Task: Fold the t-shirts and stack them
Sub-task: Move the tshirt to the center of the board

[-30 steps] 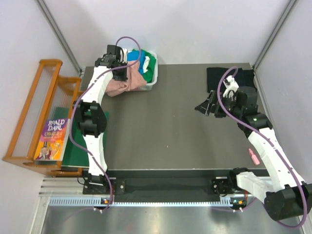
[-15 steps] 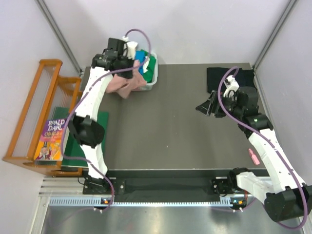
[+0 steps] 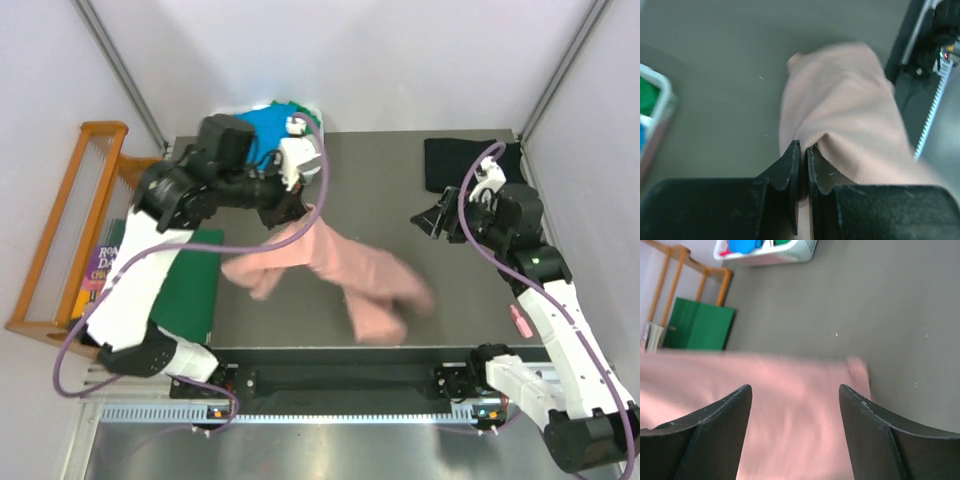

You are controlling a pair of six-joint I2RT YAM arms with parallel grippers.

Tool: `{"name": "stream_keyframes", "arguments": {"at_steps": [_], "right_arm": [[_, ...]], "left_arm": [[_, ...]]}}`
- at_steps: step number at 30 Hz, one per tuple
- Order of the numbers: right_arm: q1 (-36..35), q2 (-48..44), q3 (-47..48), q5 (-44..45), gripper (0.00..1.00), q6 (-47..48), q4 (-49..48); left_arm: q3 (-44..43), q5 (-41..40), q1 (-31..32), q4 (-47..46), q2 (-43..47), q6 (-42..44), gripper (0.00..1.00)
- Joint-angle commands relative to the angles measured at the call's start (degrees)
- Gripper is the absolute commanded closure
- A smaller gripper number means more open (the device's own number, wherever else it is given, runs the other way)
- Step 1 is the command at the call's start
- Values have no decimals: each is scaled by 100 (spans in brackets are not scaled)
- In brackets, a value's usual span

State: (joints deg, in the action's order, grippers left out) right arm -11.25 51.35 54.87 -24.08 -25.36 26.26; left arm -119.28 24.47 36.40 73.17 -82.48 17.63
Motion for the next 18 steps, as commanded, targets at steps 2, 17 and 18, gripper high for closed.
{"name": "stream_keyframes", "arguments": {"at_steps": [2, 17, 18], "right_arm": [[-53, -406, 393, 333, 31, -153, -209], [-246, -573, -368, -1186, 12, -214, 1012], [-342, -713, -572, -1292, 6, -267, 1056]], "left_arm": [[-59, 462, 77, 198, -506, 145, 95], [1116, -232, 245, -241, -366, -31, 100], [1309, -258, 210, -294, -287, -23, 100]]}}
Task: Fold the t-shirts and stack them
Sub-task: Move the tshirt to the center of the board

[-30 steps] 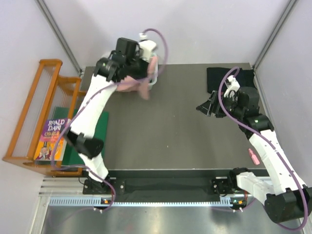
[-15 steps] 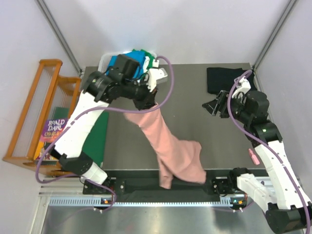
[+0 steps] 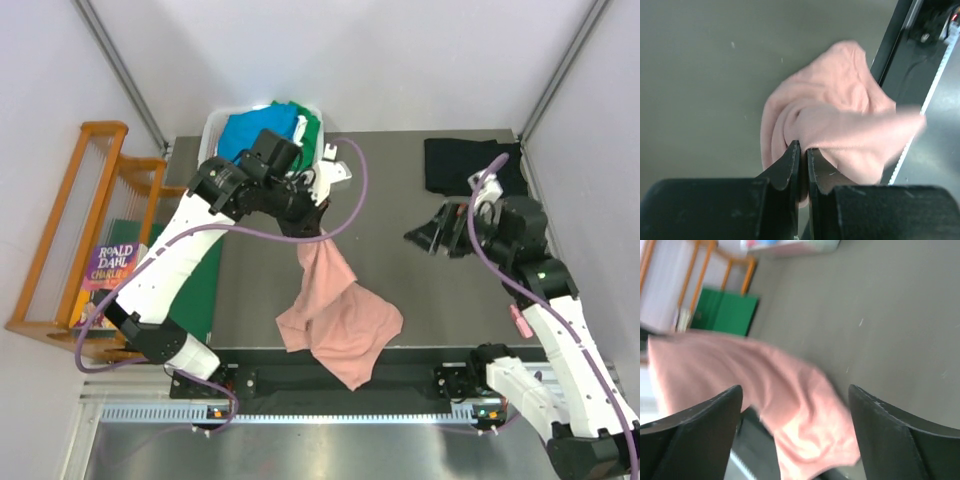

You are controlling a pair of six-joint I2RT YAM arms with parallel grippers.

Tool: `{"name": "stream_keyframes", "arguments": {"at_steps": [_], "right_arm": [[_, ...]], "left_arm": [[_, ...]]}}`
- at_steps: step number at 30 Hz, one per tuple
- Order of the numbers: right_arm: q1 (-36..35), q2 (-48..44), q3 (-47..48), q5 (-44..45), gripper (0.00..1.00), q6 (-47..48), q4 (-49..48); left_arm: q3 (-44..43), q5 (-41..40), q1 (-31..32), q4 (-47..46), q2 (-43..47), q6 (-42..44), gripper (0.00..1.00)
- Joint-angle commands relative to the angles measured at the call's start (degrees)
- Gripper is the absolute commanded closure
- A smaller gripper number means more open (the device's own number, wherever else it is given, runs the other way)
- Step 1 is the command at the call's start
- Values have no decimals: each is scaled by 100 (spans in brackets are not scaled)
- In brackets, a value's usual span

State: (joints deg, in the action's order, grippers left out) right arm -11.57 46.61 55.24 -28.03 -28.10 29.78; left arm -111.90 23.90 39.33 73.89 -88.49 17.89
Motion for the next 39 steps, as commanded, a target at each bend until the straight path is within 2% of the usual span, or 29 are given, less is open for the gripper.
{"name": "stream_keyframes", "arguments": {"at_steps": [1, 4, 7, 8, 12, 21, 24, 25, 26, 28, 29, 30, 32, 36, 39], "right_arm": [[-580, -588, -803, -984, 0, -46, 739], [-1038, -1169, -1174, -836, 0, -3, 1265], [-1338, -1513, -1235, -539, 0, 41, 2074], [-1391, -1593, -1340, -476, 0, -11, 2241], [-1453, -1866, -1709, -291, 0, -12, 2795], [-1514, -1805, -2263, -177, 0, 269, 2937], [-1681, -1480, -2386, -36, 0, 252, 2508], [-1829, -1279, -2421, -27, 1, 217, 2358], [-1944, -1164, -2474, -18, 0, 95, 1974], [-2408, -735, -2422, 131, 0, -64, 1594], [-2611, -558, -2387, 192, 0, -230, 1175], [-2813, -356, -2343, 367, 0, -301, 1005], [-3411, 302, -2185, 535, 0, -486, 671], [-4229, 1436, -1763, 1000, 0, -583, 205], [-4555, 1762, -1596, 1072, 0, -697, -33]], "left_arm": [[929, -193, -127, -410, 358, -57, 100], [1493, -27, -416, -647, 473, -101, 100], [1968, 412, -1066, -998, 534, -154, 100], [2074, 414, -1338, -1103, 543, -163, 100], [2567, 554, -1788, -1491, 429, -242, 100], [3270, 396, -2272, -1921, 244, -488, 100], [3595, 230, -2412, -2202, 227, -541, 100], [3761, 177, -2500, -2290, 209, -619, 94], [3824, 168, -2544, -2352, 183, -664, 68], [3912, 176, -2702, -2405, 86, -856, 41], [3912, 194, -2737, -2440, 77, -927, 18], [3895, 351, -2747, -2440, 86, -954, 9], [3755, 684, -2738, -2362, 112, -945, 2], [3193, 854, -2449, -1827, 165, -867, 2], [3113, 739, -2088, -1746, 323, -857, 1]]}}
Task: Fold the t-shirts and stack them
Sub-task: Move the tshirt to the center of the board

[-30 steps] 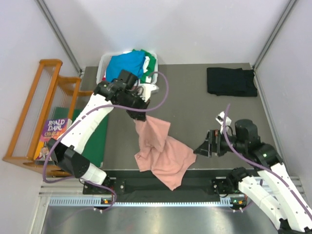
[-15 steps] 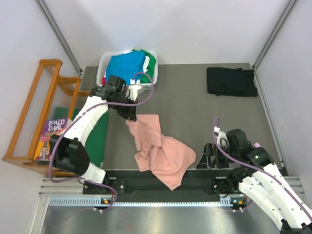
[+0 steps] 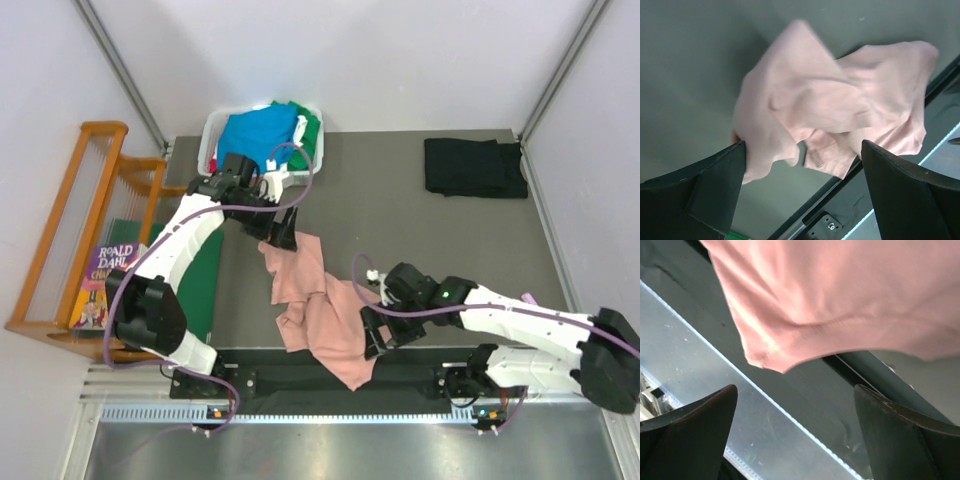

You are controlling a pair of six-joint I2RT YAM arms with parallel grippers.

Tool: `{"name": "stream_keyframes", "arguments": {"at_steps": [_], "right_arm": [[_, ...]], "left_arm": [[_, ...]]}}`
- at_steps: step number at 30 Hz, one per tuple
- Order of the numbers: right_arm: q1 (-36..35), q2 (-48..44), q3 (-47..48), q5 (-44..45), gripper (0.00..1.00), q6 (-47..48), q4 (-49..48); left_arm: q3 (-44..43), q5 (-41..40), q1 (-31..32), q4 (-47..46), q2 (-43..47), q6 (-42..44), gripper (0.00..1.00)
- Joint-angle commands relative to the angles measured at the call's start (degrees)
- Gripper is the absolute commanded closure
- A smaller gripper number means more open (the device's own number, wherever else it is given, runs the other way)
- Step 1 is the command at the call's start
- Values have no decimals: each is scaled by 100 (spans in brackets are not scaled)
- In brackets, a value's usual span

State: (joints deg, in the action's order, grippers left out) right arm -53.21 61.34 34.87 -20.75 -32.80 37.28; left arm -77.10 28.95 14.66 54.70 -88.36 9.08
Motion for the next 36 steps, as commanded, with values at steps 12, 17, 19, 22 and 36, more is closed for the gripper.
{"name": "stream_keyframes", "arguments": {"at_steps": [12, 17, 19, 22, 36], "right_arm": [[-918, 1177, 371, 422, 7, -517, -1284], [-1437, 1284, 336, 607, 8, -754, -1109], [-1613, 1056, 205, 730, 9, -929, -986], [-1780, 652, 47, 959, 11, -1149, -723], [-1930, 931, -192, 1047, 22, -1405, -1363]], "left_arm": [[395, 261, 872, -309, 636, -160, 1], [986, -240, 872, -960, 338, -293, 1], [1109, -337, 872, -1171, 214, -302, 1], [1057, -390, 890, -1233, -84, -267, 2], [899, -558, 925, -1541, -903, -223, 3]]}}
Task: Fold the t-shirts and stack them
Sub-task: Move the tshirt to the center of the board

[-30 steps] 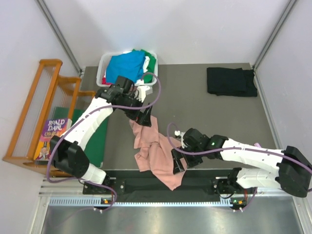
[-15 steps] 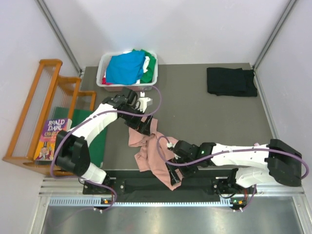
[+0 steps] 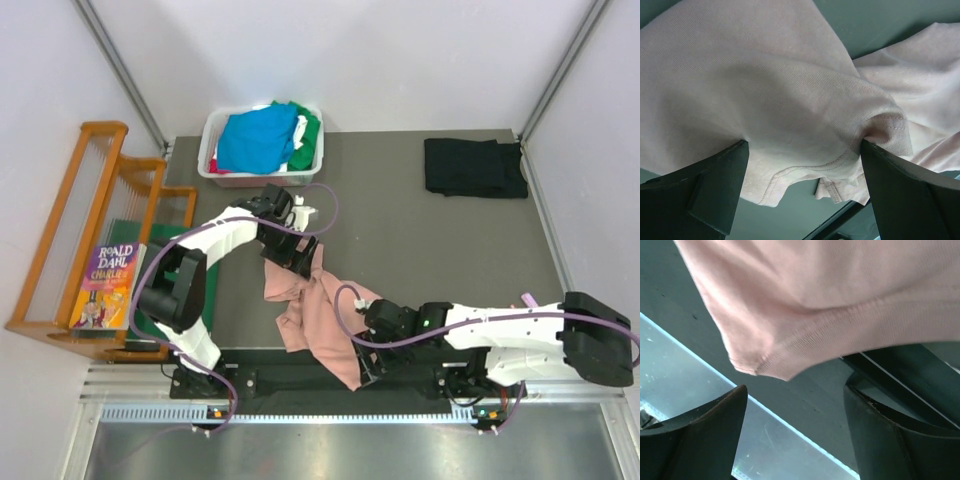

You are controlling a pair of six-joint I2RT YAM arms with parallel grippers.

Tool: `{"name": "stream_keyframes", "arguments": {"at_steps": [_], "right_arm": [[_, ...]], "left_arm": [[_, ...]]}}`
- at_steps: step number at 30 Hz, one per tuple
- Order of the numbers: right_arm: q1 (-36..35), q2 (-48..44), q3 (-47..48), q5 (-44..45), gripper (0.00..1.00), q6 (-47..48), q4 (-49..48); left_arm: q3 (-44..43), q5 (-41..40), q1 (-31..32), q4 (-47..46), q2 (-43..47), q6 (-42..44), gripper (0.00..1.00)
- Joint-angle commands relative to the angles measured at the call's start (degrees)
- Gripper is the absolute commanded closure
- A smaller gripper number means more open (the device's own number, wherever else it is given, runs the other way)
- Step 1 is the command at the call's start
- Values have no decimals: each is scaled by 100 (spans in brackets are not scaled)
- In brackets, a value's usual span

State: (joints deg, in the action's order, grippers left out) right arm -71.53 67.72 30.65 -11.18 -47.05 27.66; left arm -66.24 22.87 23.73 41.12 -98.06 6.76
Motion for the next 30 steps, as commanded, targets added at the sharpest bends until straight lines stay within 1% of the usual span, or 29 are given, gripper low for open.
{"name": "stream_keyframes", "arguments": {"at_steps": [1, 6, 7, 9, 12, 13, 15, 16, 18, 19, 20, 21, 23, 24, 26, 27, 29, 30], "right_arm": [[-107, 355, 274, 90, 23, 81, -437], [-98, 768, 529, 28, 26, 205, -621], [-98, 812, 547, 28, 30, 231, -648], [-98, 865, 564, 2, 35, 222, -700], [-98, 892, 538, -7, 61, 170, -788], [-98, 892, 529, -7, 80, 161, -815], [-107, 874, 521, -25, 97, 108, -815], [-98, 874, 529, -16, 100, 117, -789], [-90, 778, 660, 54, 100, 152, -578], [-81, 717, 774, 176, 100, 187, -369], [-46, 620, 897, 317, 100, 248, 51], [163, 350, 1177, 544, 100, 414, 308], [559, 32, 1460, 678, 100, 625, 886], [1144, -335, 1722, 748, 100, 896, 1064], [1867, -662, 1969, 749, 100, 1223, 1328], [2567, -881, 2180, 662, 100, 1581, 1460], [3151, -928, 2365, 608, 100, 1891, 1558], [3606, -875, 2471, 513, 100, 2127, 1558]], "left_arm": [[-205, 77, 18, -166, 94, 9, 3], [-179, 130, 9, -61, 279, 27, 3], [-153, 95, 9, -69, 322, 27, 3], [-109, 68, 0, -70, 349, 44, 3], [-109, -2, -26, -78, 402, 62, 3], [-135, -11, -43, -70, 411, 71, 3], [-170, 7, -122, -69, 428, 62, 3], [-188, 15, -149, -52, 454, 62, 3], [-240, 33, -219, -17, 472, 62, 3], [-275, 42, -245, -8, 507, 62, 5], [-337, 50, -263, 27, 516, 62, 6], [-398, 77, -315, 53, 542, 71, 7], [-582, 121, -368, 106, 578, 79, 9], [-653, 182, -421, 176, 569, 79, 10], [-820, 217, -456, 238, 595, 88, 11], [-847, 244, -483, 264, 621, 79, 11], [-899, 288, -492, 273, 700, 62, 11], [-908, 305, -500, 273, 727, 53, 11]]}}
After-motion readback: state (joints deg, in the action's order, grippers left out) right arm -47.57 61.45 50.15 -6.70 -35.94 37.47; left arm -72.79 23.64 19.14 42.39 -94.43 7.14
